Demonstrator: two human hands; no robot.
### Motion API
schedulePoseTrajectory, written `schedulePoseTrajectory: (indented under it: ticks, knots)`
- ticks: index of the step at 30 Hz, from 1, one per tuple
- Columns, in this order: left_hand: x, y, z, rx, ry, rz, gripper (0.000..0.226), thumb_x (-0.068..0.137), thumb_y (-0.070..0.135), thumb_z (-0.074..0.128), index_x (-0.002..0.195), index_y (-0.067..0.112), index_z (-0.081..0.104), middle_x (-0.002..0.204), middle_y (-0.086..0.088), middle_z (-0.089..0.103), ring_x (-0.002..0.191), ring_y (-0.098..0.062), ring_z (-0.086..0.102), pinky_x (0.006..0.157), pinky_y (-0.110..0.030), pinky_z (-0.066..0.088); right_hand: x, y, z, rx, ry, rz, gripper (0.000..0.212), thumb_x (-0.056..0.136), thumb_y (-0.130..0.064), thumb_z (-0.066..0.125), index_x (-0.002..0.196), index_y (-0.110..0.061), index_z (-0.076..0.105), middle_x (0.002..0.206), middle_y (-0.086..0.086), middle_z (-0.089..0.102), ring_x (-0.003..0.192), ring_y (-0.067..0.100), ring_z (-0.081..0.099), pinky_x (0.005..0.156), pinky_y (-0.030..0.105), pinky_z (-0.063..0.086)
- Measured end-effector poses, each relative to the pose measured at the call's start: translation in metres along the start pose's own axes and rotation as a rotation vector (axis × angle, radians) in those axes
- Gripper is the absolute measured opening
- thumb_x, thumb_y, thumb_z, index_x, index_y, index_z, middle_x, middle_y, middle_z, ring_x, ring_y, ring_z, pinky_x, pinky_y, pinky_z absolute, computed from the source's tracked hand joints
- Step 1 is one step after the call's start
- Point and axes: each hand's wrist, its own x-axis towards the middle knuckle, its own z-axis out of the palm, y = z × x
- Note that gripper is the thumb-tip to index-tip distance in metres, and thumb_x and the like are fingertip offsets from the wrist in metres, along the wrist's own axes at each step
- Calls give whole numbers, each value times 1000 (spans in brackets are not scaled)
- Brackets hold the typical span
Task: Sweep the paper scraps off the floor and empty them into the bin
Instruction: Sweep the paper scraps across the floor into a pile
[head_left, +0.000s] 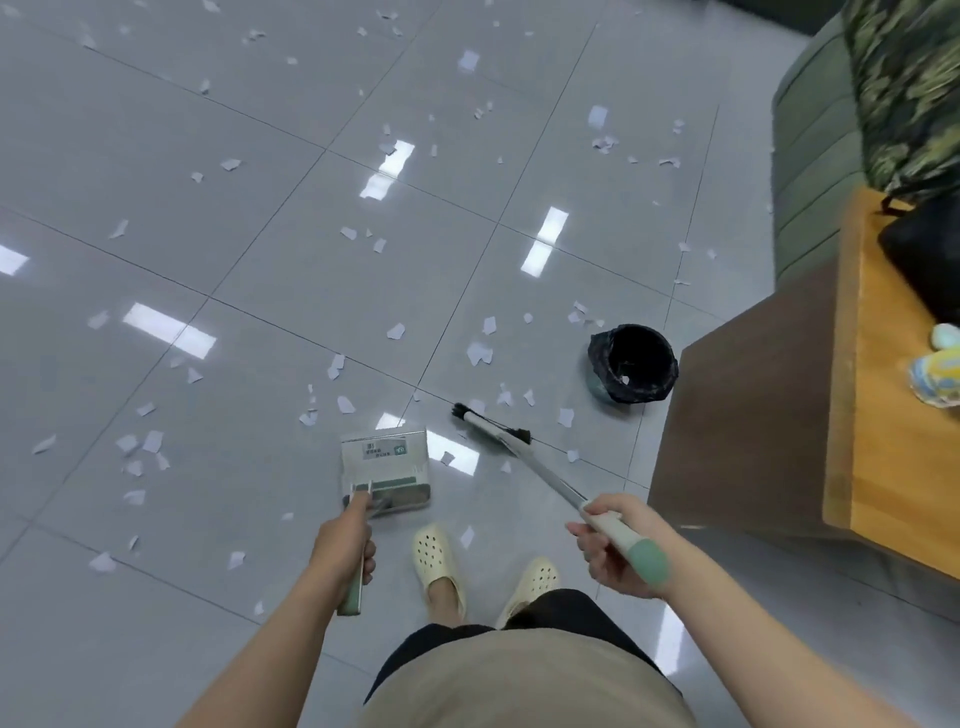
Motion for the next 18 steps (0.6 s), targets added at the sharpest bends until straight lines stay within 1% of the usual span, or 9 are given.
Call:
schedulePoseTrajectory:
  ticks: [1, 2, 4, 5, 6, 8, 11, 14, 18]
  knots:
    - [1, -1, 1, 18, -39, -27, 38, 96, 45, 53, 76, 13, 45, 53, -5, 39, 42, -18, 36, 48, -26, 33, 4, 3, 5, 163, -61, 2, 11, 81, -9, 59, 89, -3, 53, 65, 3, 44, 44, 13, 49, 40, 23, 47]
    - [3, -3, 3, 25, -75, -58, 36, 95, 42, 55, 78, 12, 47, 52, -5, 40, 41, -18, 37, 46, -25, 34, 7, 6, 14, 323, -111, -39, 16, 76, 2, 58, 86, -6, 49, 68, 4, 45, 45, 14, 52, 42, 23, 49]
    - [1, -9, 8, 13, -169, -125, 30, 94, 34, 56, 78, 11, 46, 53, -5, 42, 41, -17, 38, 45, -23, 34, 15, 13, 38, 589, -199, -123, 44, 62, 24, 59, 88, -8, 45, 73, 7, 46, 42, 12, 53, 41, 20, 50]
    - [-1, -13, 11, 4, -211, -155, 26, 93, 30, 55, 78, 11, 45, 53, -6, 47, 42, -18, 41, 45, -23, 34, 13, 15, 51, 629, -242, -123, 46, 61, 26, 58, 89, -8, 45, 74, 9, 48, 39, 10, 51, 38, 18, 49]
    - [-2, -16, 14, 1, -230, -171, 24, 92, 28, 55, 79, 10, 46, 56, -9, 55, 44, -20, 47, 48, -23, 37, 5, 15, 65, 595, -248, -107, 38, 69, 23, 54, 88, -9, 44, 71, 9, 49, 36, 8, 48, 35, 17, 46]
    - [-5, -26, 18, -7, -208, -177, 23, 93, 29, 54, 82, 9, 49, 66, -15, 67, 51, -24, 57, 55, -26, 43, -14, 11, 81, 426, -141, -106, 21, 86, 11, 42, 82, -10, 45, 62, 5, 45, 31, 6, 40, 31, 15, 41]
    - [-8, -34, 25, -95, -168, -169, 24, 93, 28, 52, 77, 11, 47, 54, -8, 55, 43, -20, 46, 52, -26, 36, -32, 10, 75, 345, -29, -113, 15, 90, 3, 47, 79, -7, 48, 57, 1, 41, 28, 7, 38, 28, 15, 38]
    - [-9, -35, 32, -141, -109, -140, 23, 94, 28, 51, 77, 13, 48, 54, -4, 43, 44, -18, 37, 50, -27, 34, -30, 16, 63, 326, 49, -88, 13, 91, -2, 52, 81, -8, 47, 52, 1, 42, 27, 7, 38, 28, 15, 37]
    - [-4, -24, 38, -103, -59, -72, 25, 91, 32, 54, 75, 15, 48, 55, -3, 40, 44, -17, 34, 49, -28, 32, -9, 4, 38, 248, 153, -94, 13, 92, 3, 43, 85, -7, 44, 59, 6, 40, 31, 11, 39, 31, 15, 38]
